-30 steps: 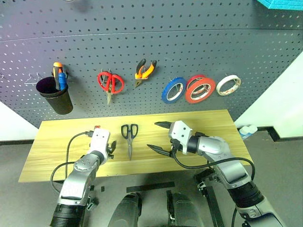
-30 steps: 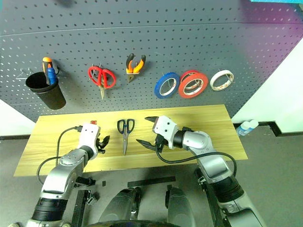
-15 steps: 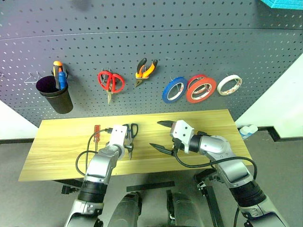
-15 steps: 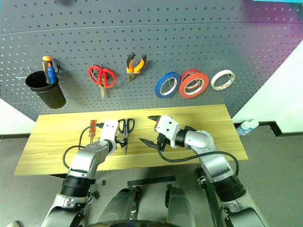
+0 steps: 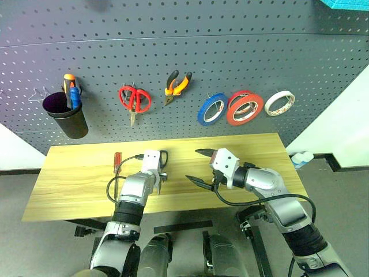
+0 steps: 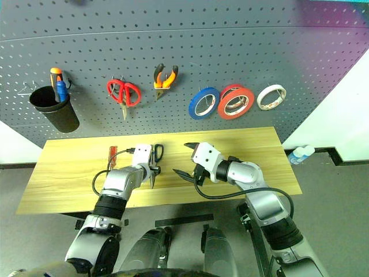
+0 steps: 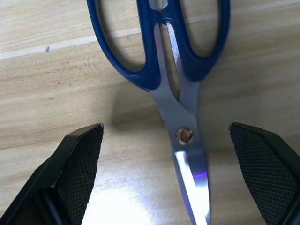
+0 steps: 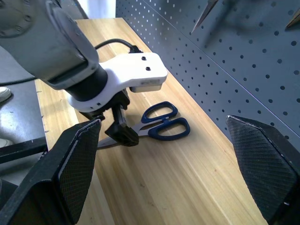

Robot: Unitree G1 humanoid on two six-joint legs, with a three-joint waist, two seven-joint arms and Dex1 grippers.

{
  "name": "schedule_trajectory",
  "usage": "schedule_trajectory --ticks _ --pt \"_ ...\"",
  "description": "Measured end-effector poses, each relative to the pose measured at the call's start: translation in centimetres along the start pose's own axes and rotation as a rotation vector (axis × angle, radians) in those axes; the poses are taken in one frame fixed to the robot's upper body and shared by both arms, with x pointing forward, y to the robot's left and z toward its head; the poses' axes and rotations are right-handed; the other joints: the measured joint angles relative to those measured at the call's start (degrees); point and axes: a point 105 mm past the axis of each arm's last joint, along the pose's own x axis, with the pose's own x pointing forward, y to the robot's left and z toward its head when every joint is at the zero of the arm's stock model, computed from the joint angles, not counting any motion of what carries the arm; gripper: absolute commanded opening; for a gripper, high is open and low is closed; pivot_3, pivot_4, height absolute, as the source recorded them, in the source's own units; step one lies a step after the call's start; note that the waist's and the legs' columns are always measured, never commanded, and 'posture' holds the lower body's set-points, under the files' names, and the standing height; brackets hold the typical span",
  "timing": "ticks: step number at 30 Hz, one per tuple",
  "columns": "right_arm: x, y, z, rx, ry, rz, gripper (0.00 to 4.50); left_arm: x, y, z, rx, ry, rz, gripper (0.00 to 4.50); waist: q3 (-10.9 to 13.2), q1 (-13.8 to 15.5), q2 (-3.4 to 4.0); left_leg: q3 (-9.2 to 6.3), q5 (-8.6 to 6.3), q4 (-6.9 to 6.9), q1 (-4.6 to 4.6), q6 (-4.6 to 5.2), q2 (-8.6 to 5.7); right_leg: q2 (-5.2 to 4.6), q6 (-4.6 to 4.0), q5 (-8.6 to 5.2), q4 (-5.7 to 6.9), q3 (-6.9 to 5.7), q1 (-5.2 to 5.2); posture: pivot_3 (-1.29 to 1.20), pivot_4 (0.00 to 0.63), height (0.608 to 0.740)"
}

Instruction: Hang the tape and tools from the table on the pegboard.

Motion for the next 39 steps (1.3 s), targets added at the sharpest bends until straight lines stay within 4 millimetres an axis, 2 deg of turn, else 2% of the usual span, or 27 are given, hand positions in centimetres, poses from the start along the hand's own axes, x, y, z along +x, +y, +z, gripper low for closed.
schedule_trajectory --ticks 11,15,21,22,24,32,39 --pt "-0.2 0.3 -0.1 0.012 0.006 -0.009 4.50 1.1 0.0 1.1 -0.077 0.054 0.002 4.48 0.06 -0.27 -0.05 0.01 0.00 0.01 0.00 0.00 -0.05 -0.02 0.10 0.04 0.00 -0.04 0.01 -0.06 0.204 0.740" --pt "-0.2 0.4 -0.2 0.016 0.009 -0.009 4.50 1.3 -0.7 1.5 -0.107 0.072 -0.011 4.48 0.07 -0.55 -0.06 0.01 0.00 0.02 0.00 0.00 -0.05 -0.03 0.11 0.04 0.01 -0.05 0.02 -0.07 0.204 0.740" --pt "-0.3 0.5 -0.3 0.025 0.014 -0.012 4.50 1.4 -0.6 1.5 -0.127 0.086 0.003 4.48 0.07 -1.17 -0.06 0.01 0.00 0.02 0.04 0.00 -0.07 -0.04 0.15 0.04 0.04 -0.04 0.04 -0.07 0.204 0.740" --pt "-0.3 0.5 -0.3 0.025 0.015 -0.013 4.50 1.4 -0.5 1.5 -0.132 0.087 0.006 4.12 0.07 -1.18 -0.06 0.01 0.00 0.02 0.04 0.00 -0.07 -0.04 0.15 0.04 0.04 -0.05 0.04 -0.07 0.205 0.740" --pt "-0.3 0.5 -0.4 0.027 0.016 -0.012 4.50 1.4 -0.3 1.4 -0.143 0.090 0.016 3.67 0.07 -1.16 -0.05 0.01 0.00 0.02 0.05 0.00 -0.07 -0.04 0.16 0.04 0.05 -0.04 0.05 -0.07 0.206 0.740" --pt "-0.7 1.4 -0.7 0.056 0.052 0.072 4.50 1.3 0.2 1.3 -0.175 0.097 0.050 1.11 0.07 -1.12 -0.06 0.01 0.00 0.03 0.05 0.00 -0.07 -0.04 0.17 0.05 0.04 -0.05 0.08 -0.06 0.205 0.740" --pt "-1.0 1.9 -1.2 0.083 0.073 0.110 4.50 1.3 0.3 1.3 -0.192 0.102 0.055 1.09 0.07 -1.14 -0.06 0.02 0.00 0.04 0.07 0.00 -0.07 -0.04 0.20 0.07 0.05 -0.04 0.08 -0.06 0.201 0.740"
